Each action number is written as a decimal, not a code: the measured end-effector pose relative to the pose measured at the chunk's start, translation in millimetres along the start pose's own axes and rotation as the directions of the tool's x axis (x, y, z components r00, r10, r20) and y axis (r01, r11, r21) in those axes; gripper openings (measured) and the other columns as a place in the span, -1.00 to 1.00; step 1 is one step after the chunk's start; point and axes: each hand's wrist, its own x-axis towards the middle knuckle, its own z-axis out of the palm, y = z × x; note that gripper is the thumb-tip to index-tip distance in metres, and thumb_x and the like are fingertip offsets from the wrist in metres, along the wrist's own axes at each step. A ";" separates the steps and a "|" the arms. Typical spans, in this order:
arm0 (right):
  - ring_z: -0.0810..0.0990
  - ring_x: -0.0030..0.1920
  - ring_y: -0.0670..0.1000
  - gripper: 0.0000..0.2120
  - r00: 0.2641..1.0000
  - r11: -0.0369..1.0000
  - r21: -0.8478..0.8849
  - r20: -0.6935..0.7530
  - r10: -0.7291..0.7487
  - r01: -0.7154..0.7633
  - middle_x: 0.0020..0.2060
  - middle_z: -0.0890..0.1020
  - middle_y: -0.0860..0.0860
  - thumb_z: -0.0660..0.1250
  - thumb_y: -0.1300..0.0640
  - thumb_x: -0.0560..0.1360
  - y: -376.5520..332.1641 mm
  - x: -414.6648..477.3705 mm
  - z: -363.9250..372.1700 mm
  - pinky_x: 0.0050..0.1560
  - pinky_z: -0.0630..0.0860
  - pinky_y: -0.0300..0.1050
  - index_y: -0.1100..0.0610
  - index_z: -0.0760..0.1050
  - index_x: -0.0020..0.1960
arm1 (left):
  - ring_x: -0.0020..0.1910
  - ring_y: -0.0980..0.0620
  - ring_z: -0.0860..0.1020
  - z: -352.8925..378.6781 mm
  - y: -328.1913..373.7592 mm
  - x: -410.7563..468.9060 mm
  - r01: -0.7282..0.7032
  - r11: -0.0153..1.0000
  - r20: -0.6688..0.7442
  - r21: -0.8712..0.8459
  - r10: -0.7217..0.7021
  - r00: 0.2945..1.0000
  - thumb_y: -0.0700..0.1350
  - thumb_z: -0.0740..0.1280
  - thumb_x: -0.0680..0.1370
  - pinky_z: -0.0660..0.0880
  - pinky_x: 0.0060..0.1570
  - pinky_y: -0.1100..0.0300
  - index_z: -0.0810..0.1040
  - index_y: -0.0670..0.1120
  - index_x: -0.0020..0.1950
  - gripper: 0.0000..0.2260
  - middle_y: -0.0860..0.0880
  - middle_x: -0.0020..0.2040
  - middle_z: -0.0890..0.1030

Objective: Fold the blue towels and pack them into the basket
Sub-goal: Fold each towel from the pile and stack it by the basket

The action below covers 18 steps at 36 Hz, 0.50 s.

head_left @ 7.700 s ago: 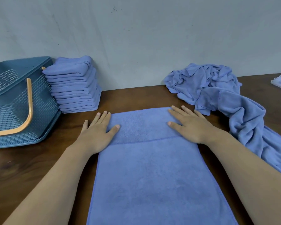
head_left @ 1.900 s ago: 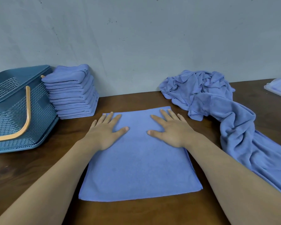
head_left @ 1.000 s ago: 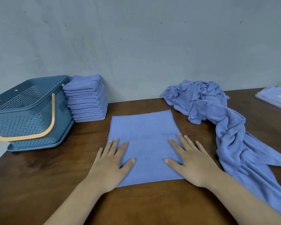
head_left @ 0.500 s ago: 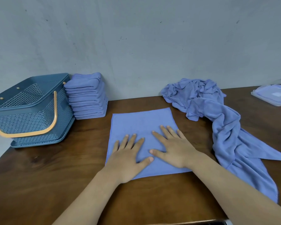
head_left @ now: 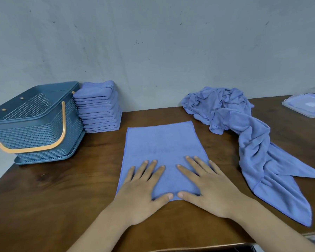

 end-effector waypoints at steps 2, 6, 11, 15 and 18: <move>-0.45 0.61 -0.20 -0.21 1.000 1.000 0.009 -0.011 0.018 -0.017 0.64 -0.36 -0.29 -0.20 -0.68 0.48 2.4 -6.6 0.1 0.68 -0.22 0.11 -0.44 -0.35 0.61 | 0.67 0.20 -0.33 -1.7 1.7 -1.8 -0.011 1.000 -0.036 -0.001 0.011 0.999 0.63 -0.15 0.53 -0.22 0.68 -0.06 -0.16 0.32 0.71 -0.20 0.29 0.70 -0.25; -0.35 0.64 -0.20 -0.23 0.998 1.000 0.011 -0.063 0.007 -0.006 0.68 -0.24 -0.27 -0.18 -0.65 0.51 0.4 -12.0 -0.7 0.69 -0.16 0.12 -0.44 -0.25 0.63 | 0.58 0.18 0.29 -7.0 6.3 -9.3 -0.213 0.977 -0.225 -0.020 0.203 0.953 0.46 0.12 0.65 0.23 0.55 0.11 0.45 0.19 0.52 -0.43 0.25 0.55 0.39; 0.13 0.64 -0.18 -0.49 0.962 0.983 0.049 -0.219 -0.162 0.177 0.60 0.26 -0.32 0.10 -0.46 0.64 -2.0 -16.4 -6.3 0.60 0.20 0.02 -0.34 0.39 0.52 | 0.19 0.13 0.53 -7.4 19.1 -13.6 -0.393 0.920 -0.255 -0.007 0.378 0.890 0.24 0.25 0.72 0.48 0.20 0.12 0.64 0.11 0.19 -0.72 0.21 0.16 0.57; 0.38 0.44 -0.29 -0.70 0.929 0.955 0.108 -0.284 -0.236 0.275 0.37 0.49 -0.40 0.22 -0.31 0.68 -1.3 -21.7 -2.7 0.37 0.45 -0.14 -0.31 0.58 0.33 | 0.07 0.08 0.57 -11.6 25.6 -13.2 -0.389 0.918 -0.300 0.076 0.393 0.869 0.12 0.27 0.74 0.55 0.07 0.10 0.66 0.11 0.08 -0.80 0.18 0.07 0.60; 0.42 0.39 -0.31 -0.72 0.932 0.955 0.123 -0.282 -0.227 0.270 0.34 0.51 -0.41 0.26 -0.30 0.67 -2.1 -20.9 -4.1 0.34 0.44 -0.20 -0.31 0.61 0.31 | 0.03 0.09 0.57 -13.0 29.5 -15.1 -0.353 0.932 -0.310 0.084 0.361 0.880 0.07 0.25 0.75 0.56 0.05 0.13 0.64 0.08 0.06 -0.80 0.17 0.04 0.60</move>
